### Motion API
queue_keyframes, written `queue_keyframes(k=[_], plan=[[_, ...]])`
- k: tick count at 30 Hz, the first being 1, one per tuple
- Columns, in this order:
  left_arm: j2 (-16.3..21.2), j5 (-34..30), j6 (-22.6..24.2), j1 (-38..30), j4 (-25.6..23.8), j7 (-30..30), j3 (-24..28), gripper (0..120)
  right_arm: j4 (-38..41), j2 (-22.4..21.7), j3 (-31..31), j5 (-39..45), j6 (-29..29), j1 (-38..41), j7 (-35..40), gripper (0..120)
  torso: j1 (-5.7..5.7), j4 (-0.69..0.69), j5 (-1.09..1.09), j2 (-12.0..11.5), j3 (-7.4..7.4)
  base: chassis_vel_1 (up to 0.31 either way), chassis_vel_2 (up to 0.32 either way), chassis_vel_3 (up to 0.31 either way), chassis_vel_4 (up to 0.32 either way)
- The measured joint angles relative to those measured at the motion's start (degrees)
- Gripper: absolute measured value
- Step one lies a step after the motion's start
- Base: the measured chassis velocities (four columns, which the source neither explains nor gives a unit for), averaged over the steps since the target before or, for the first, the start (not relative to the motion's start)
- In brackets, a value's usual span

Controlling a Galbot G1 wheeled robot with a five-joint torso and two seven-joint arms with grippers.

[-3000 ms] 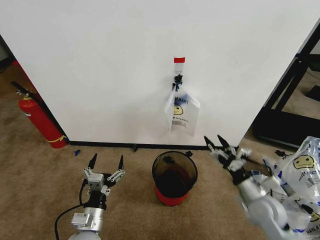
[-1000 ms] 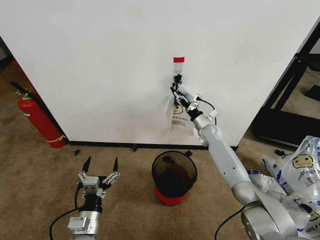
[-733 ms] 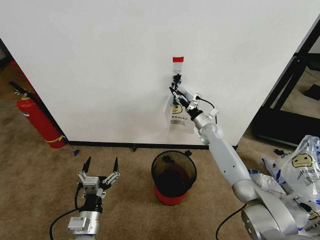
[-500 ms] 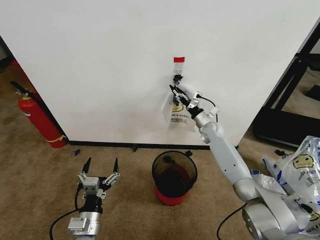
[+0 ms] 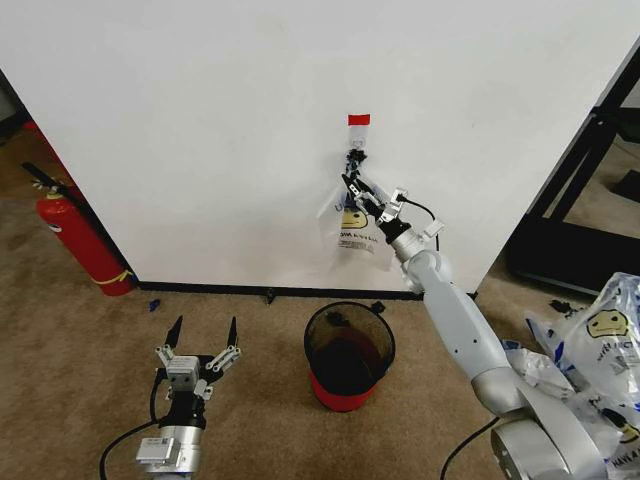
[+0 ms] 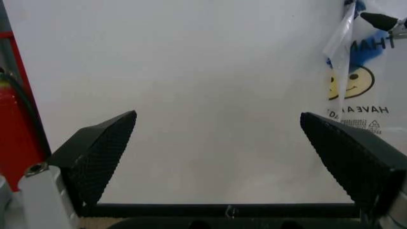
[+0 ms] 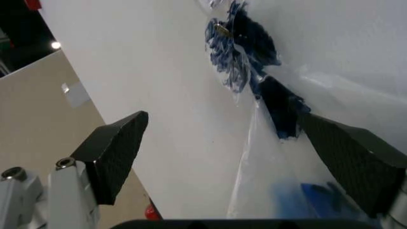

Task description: Pick up the garbage bag from the wall and place it over the trash bin.

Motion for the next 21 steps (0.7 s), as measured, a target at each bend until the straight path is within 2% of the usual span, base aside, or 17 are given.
queue_keyframes(k=[12, 21], plan=[[-0.1, 0.2, -0.1, 0.4, -0.2, 0.0, 0.0, 100, -2.8, 0.3, 0.5, 0.6, -0.2, 1.4, 0.3, 81, -0.01, -0.02, 0.0, 0.0, -0.01, 0.0, 0.0, 0.0, 0.0], [-0.1, 0.2, -0.2, 0.3, -0.1, 0.0, 0.0, 100, -3.5, 0.3, 1.0, 0.8, -0.6, 1.0, 0.1, 66, 0.0, 0.0, 0.0, 0.0, 0.01, 0.0, 0.0, 0.0, 0.0]])
